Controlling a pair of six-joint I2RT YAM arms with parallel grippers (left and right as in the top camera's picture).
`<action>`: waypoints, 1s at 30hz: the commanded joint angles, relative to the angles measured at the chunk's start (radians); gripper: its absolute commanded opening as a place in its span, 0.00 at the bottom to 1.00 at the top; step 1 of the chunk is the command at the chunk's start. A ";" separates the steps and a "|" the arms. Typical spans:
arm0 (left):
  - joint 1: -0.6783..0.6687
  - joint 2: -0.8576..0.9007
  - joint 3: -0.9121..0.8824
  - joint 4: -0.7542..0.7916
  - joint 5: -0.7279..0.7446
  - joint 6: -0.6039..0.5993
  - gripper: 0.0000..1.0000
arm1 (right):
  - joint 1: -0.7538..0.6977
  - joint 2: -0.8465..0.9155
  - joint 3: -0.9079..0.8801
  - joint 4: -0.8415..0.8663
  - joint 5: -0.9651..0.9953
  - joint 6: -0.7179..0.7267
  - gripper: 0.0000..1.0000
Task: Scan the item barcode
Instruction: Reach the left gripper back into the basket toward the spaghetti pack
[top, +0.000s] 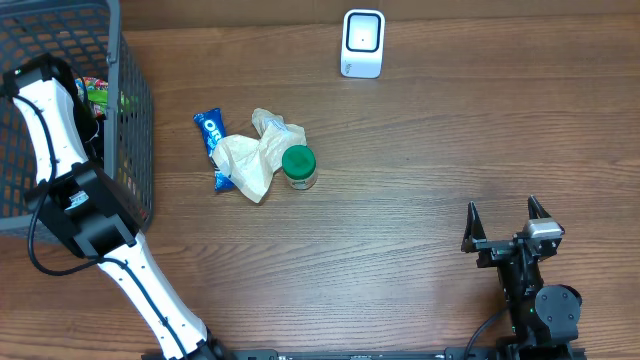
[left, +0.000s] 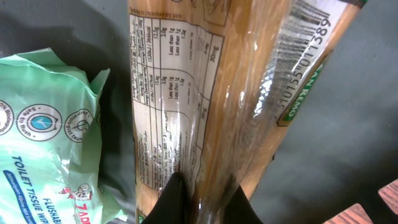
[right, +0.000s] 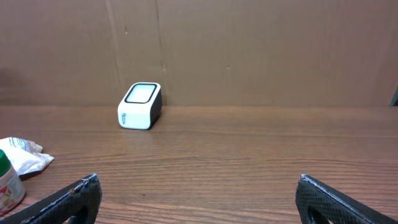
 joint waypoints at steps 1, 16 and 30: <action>-0.001 -0.013 -0.010 -0.019 -0.003 -0.007 0.04 | -0.002 -0.006 -0.010 0.004 0.006 -0.007 1.00; 0.036 -0.288 -0.010 -0.023 0.001 -0.038 0.04 | -0.001 -0.006 -0.010 0.004 0.006 -0.007 1.00; 0.039 -0.253 -0.021 0.000 -0.003 -0.032 0.66 | -0.002 -0.006 -0.010 0.004 0.006 -0.007 1.00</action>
